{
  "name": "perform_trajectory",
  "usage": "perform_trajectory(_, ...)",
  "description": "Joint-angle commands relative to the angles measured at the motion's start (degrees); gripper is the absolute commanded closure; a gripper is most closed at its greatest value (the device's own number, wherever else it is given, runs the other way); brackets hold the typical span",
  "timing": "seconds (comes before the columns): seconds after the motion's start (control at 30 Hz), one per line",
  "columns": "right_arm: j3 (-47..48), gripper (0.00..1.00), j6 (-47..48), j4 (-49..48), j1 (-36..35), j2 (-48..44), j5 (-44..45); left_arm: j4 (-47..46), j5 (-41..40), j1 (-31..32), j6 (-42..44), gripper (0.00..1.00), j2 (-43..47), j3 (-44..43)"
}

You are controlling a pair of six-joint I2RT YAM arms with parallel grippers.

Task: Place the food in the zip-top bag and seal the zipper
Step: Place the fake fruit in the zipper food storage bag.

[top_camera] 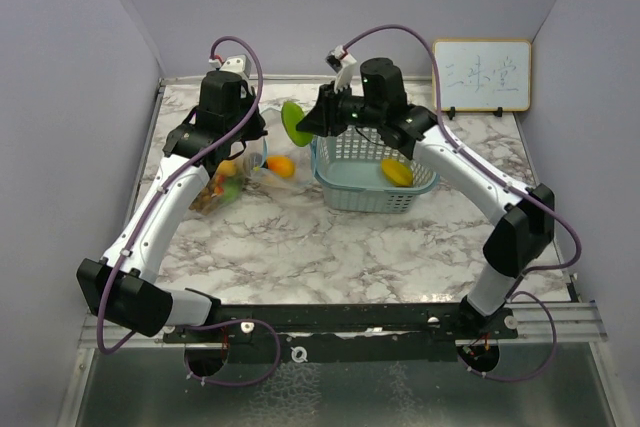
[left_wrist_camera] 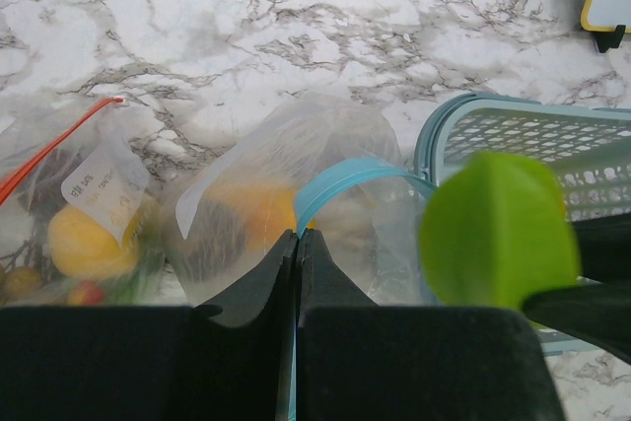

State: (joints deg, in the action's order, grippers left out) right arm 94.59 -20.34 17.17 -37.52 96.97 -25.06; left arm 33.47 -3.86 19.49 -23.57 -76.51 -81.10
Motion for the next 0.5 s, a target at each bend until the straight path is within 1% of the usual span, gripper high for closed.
perform_trajectory(0.0, 0.73, 0.77, -3.34, -3.1, -1.67, 5.02, -3.28, -0.9, 1.37, -0.37, -0.39, 1.0, 0.55, -2.04)
perform_trajectory(0.1, 0.09, 0.63, -2.95, -1.68, -1.94, 5.31, -1.73, -0.78, 0.79, -0.29, -0.04, 1.0, 0.98, -1.91)
perform_trajectory(0.17, 0.1, 0.49, -1.33, -0.3, -1.95, 4.74, -0.31, -0.74, 0.77, -0.32, 0.12, 1.0, 1.01, -1.79)
perform_trajectory(0.23, 0.65, 0.33, 0.43, 1.73, -1.95, 4.09, 1.67, -0.88, 0.85, -0.35, 0.12, 1.0, 1.02, -1.63)
perform_trajectory(0.3, 1.34, 0.15, 1.87, 3.86, -1.95, 2.61, 4.45, -1.06, 1.04, -0.29, 0.06, 1.0, 0.95, -1.52)
perform_trajectory(0.33, 1.6, 0.04, 2.36, 5.03, -1.95, 1.77, 6.38, -1.19, 1.14, -0.31, 0.09, 1.0, 0.81, -1.58)
perform_trajectory(0.37, 1.68, 0.0, 3.06, 6.42, -1.95, 0.54, 8.61, -1.15, 1.16, -0.32, 0.06, 1.0, 0.76, -1.6)
perform_trajectory(0.47, 1.52, 0.0, 2.95, 11.96, -1.82, -2.42, 20.16, -1.25, 1.19, -0.32, 0.06, 1.0, 0.76, -1.61)
